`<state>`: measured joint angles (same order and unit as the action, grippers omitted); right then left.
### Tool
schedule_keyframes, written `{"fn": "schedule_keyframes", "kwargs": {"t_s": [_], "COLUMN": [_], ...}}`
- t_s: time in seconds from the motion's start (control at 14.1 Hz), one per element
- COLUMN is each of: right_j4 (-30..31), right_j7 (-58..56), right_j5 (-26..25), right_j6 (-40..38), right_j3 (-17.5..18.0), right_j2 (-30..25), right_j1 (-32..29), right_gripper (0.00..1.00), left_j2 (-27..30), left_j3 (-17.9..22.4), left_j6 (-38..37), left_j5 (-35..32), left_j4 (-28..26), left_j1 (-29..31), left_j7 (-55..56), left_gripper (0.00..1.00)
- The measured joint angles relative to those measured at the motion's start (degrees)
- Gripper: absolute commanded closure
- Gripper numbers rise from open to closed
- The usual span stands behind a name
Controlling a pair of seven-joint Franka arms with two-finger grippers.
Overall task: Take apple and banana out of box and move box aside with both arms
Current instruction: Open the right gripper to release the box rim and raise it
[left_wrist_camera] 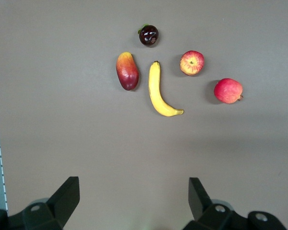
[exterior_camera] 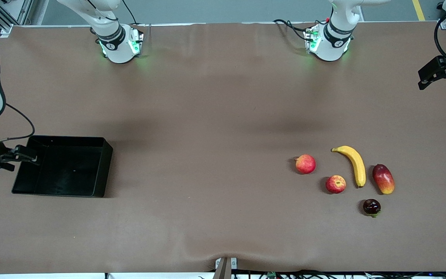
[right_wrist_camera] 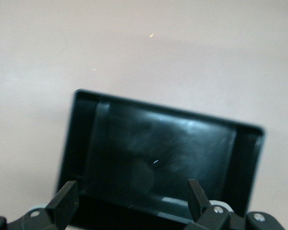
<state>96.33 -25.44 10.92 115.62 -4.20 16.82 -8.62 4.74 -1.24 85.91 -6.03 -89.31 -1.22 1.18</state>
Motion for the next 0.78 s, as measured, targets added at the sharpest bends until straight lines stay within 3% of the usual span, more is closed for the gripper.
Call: {"fn": "schedule_keyframes", "kwargs": {"t_s": [0.78], "right_j4": [0.0], "right_j7": [27.9], "right_j5": [-5.3], "right_j6": [-19.4], "right_j3": [0.3], "right_j2": [-14.5], "right_j1": [10.6], "right_gripper": [0.00], "left_j2": [0.0], "left_j3": [-0.4], "left_j6": [0.3], "left_j5": [1.7], "left_j4": [-0.1], "left_j1": [-0.1], "left_j7": [0.1], "left_gripper": [0.00]}}
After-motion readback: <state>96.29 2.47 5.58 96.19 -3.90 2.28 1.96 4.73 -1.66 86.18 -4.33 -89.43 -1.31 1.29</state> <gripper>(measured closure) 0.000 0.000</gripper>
